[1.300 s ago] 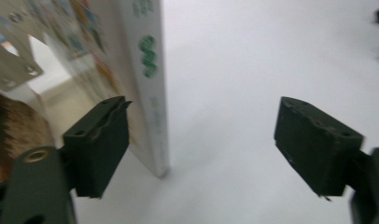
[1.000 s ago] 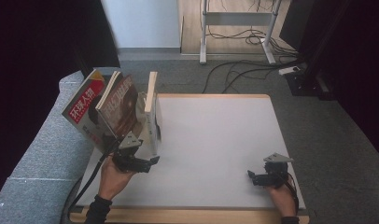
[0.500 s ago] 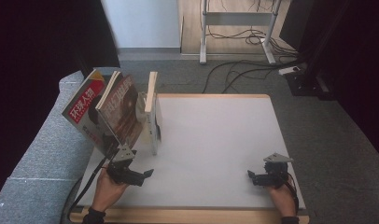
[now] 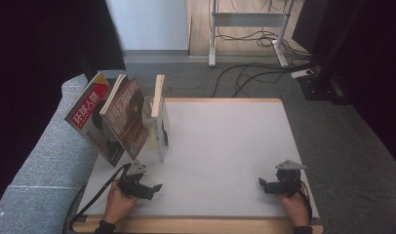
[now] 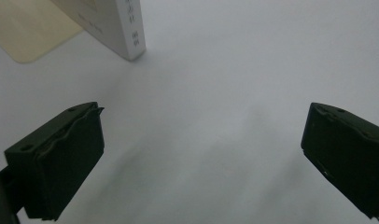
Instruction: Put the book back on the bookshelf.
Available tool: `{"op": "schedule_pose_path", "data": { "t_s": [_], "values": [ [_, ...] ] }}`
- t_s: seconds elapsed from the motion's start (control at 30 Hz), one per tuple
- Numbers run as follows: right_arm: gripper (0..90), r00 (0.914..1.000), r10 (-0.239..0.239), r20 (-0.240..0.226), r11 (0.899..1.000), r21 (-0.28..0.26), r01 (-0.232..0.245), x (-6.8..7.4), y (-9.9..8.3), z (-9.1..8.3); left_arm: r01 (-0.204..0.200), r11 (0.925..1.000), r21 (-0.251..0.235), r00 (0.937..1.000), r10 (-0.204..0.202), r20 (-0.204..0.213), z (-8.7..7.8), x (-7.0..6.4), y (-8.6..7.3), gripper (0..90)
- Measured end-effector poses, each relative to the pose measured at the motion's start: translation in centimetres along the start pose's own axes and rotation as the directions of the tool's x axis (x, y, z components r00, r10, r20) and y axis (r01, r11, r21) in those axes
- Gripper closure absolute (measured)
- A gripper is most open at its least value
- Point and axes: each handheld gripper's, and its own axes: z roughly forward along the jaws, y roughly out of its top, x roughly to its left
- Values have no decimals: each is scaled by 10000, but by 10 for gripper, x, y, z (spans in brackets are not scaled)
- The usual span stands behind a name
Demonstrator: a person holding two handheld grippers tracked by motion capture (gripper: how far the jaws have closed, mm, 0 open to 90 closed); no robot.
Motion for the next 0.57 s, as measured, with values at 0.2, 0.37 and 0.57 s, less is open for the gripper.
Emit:
{"op": "schedule_pose_path", "data": {
  "t_s": [0.2, 0.37, 0.57],
  "values": [
    [0, 10000, 0, 2, 10000, -2, 0, 0, 0, 0, -95, 9982, 589, 9999, 100, -68, 17, 0, -6, 0],
    [0, 10000, 0, 4, 10000, -2, 0, 0, 0, 0, -94, 9983, 582, 9999, 100, -89, 17, 0, -5, 0],
    [0, 10000, 8, 6, 10000, -4, -8, 0, 0, 0, -108, 9983, 571, 9999, 115, -119, 17, -1, -6, 0]
  ]
}}
